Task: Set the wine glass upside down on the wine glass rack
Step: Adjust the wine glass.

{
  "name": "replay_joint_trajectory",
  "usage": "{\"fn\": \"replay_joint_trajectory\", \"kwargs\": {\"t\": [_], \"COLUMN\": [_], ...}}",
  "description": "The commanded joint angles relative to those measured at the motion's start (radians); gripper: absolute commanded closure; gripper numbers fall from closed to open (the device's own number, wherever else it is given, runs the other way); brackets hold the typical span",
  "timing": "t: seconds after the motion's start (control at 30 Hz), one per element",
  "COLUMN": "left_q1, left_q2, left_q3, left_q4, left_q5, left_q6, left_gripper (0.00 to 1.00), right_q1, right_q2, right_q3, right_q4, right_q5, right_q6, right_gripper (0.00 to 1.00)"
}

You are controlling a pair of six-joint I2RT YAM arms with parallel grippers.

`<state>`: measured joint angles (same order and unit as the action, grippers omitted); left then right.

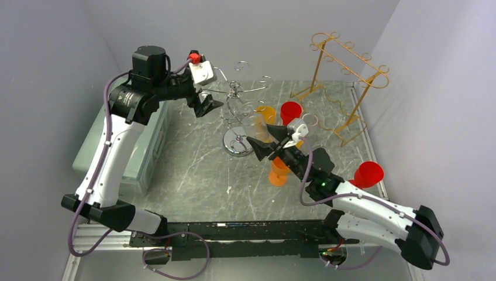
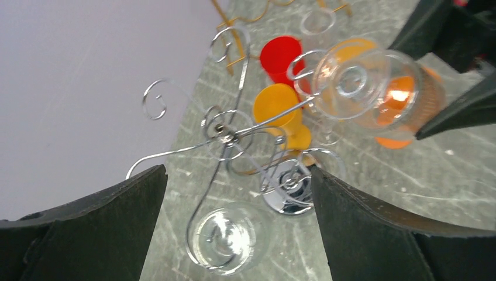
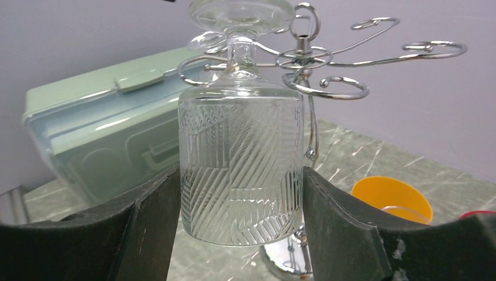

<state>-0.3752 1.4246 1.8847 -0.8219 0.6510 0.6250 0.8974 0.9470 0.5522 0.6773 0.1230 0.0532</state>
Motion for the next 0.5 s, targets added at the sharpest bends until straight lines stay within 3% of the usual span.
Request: {"fn": "replay_joint_trajectory", "kwargs": {"t": [0.0, 0.07, 0.17, 0.37, 0.47], "left_q1": [0.001, 0.0, -0.012, -0.028, -0.033], "left_q2": [-0.061, -0.066, -0.079, -0.026, -0.05], "left_q3": [0.046, 0.042, 0.021, 0.096, 0.057], "left_q4": [-0.056, -0.081, -0.053, 0.028, 0.046], "left_q5": [0.229, 0.32, 0.344, 0.328, 0.345], "left_q6": [-0.021, 0.007, 0.013, -0.19, -0.199], "left_gripper": [0.01, 0.01, 0.01, 0.01, 0.09], "right_q1": [0.003, 0.002, 0.003, 0.003, 0.003], "right_q2": [-0.084, -0.082, -0.071, 0.016, 0.067], "right_q3": [0.098, 0.159, 0.245, 0.453, 0.533], "right_q4": [-0.144, -0.226, -0.307, -0.474, -0.543], "right_q5": [-0.11, -0.137, -0.163, -0.233, -0.26], "right_q6": [0.075, 0.101, 0.132, 0.134, 0.141], "right_gripper": [1.0, 1.0, 1.0, 1.0, 1.0]}}
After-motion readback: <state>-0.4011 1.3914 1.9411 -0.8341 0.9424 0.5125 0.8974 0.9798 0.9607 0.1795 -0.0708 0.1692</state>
